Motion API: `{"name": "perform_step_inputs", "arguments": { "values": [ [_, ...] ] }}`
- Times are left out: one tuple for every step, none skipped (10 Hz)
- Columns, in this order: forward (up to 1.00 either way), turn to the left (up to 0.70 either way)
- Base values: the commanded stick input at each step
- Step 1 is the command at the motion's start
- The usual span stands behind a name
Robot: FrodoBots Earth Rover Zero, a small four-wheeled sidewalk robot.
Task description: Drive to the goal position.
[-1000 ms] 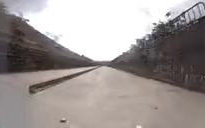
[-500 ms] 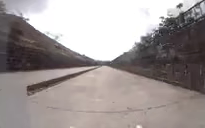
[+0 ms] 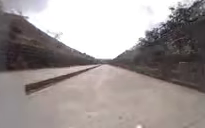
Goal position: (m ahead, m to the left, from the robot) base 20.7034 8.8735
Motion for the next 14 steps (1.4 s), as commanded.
{"name": "perform_step_inputs", "arguments": {
  "values": [
    [1.00,0.00],
    [1.00,0.00],
    [1.00,0.00],
    [1.00,0.00],
    [1.00,0.00],
    [1.00,0.00],
    [1.00,0.00],
    [1.00,0.00],
    [1.00,0.00],
    [1.00,0.00],
    [1.00,0.00],
    [1.00,0.00],
    [1.00,0.00],
    [1.00,0.00]
  ]
}}
